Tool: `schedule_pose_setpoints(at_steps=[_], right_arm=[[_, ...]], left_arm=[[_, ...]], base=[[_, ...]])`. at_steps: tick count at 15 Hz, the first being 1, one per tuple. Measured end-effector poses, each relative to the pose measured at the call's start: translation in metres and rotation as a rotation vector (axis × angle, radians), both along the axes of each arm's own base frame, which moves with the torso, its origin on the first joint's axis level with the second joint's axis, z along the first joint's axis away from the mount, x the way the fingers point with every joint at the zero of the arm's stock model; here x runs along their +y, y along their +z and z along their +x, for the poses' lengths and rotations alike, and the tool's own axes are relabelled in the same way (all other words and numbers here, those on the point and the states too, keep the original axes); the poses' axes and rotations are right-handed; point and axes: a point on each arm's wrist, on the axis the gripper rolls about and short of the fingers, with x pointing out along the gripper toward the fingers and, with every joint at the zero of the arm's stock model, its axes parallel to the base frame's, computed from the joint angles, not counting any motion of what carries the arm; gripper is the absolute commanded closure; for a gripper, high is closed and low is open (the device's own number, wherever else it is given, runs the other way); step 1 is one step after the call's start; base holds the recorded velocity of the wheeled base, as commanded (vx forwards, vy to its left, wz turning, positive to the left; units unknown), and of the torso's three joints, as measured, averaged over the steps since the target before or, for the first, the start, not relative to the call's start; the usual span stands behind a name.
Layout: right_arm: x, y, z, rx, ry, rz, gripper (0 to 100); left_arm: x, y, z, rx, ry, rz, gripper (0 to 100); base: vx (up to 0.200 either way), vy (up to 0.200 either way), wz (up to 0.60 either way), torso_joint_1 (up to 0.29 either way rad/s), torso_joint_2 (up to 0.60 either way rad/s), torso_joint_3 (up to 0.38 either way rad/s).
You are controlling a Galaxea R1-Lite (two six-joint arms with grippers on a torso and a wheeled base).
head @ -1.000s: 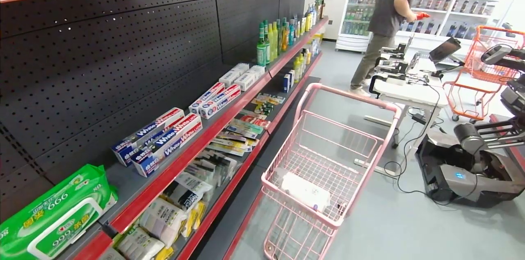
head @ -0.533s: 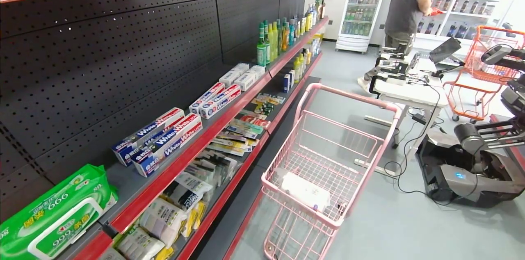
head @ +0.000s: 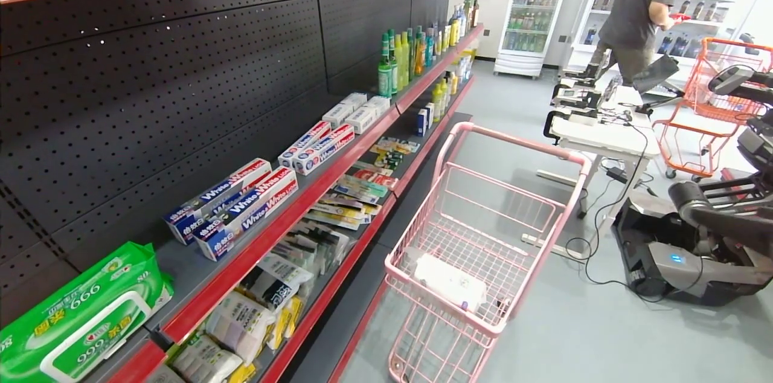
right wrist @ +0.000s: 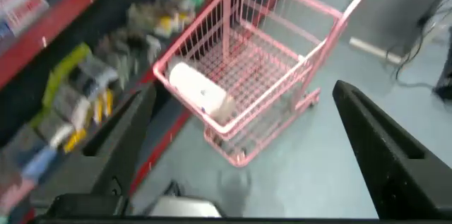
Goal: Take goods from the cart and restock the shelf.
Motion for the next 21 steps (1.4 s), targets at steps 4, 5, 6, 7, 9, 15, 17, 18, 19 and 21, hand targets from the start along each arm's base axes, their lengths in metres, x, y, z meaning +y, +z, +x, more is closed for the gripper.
schedule_pose_setpoints(at_steps=[4,5,6,7,9,15,17,18,19,21], right_arm=[[-0.011,-0.047,0.112,0.268,0.175,-0.181,0],[-0.015,-0.063,0.137,0.311,0.222,-0.229,0],[-0.019,-0.079,0.158,0.346,0.259,-0.259,0],[-0.022,-0.093,0.176,0.374,0.288,-0.280,0],[-0.020,-0.118,0.204,0.416,0.343,-0.304,0],[0.043,-0.170,0.249,0.465,0.551,-0.356,0],[0.062,-0.181,0.257,0.456,0.595,-0.373,0],[0.067,-0.186,0.261,0.441,0.603,-0.382,0],[0.073,-0.192,0.265,0.422,0.605,-0.395,0],[0.082,-0.203,0.266,0.436,0.614,-0.415,0]], left_arm=[[0.000,0.000,0.000,-0.001,0.000,0.000,0],[0.000,0.000,0.000,-0.001,0.000,0.000,0],[0.000,0.000,0.000,-0.001,0.000,0.000,0],[0.000,0.000,0.000,-0.001,0.000,0.000,0],[0.000,0.000,0.000,-0.001,0.000,0.000,0],[0.000,0.000,0.000,0.000,0.000,0.000,0],[0.000,0.000,0.000,0.000,0.000,0.000,0],[0.000,0.000,0.000,0.000,-0.001,0.000,0],[0.000,0.000,0.000,0.000,-0.001,0.000,0],[0.000,0.000,0.000,0.000,0.000,0.000,0]], base=[[0.000,0.000,0.00,0.000,0.00,0.000],[0.000,0.000,0.00,0.000,0.00,0.000],[0.000,0.000,0.00,0.000,0.00,0.000],[0.000,0.000,0.00,0.000,0.00,0.000],[0.000,0.000,0.00,0.000,0.00,0.000],[0.000,0.000,0.00,0.000,0.00,0.000],[0.000,0.000,0.00,0.000,0.00,0.000],[0.000,0.000,0.00,0.000,0.00,0.000],[0.000,0.000,0.00,0.000,0.00,0.000],[0.000,0.000,0.00,0.000,0.00,0.000]])
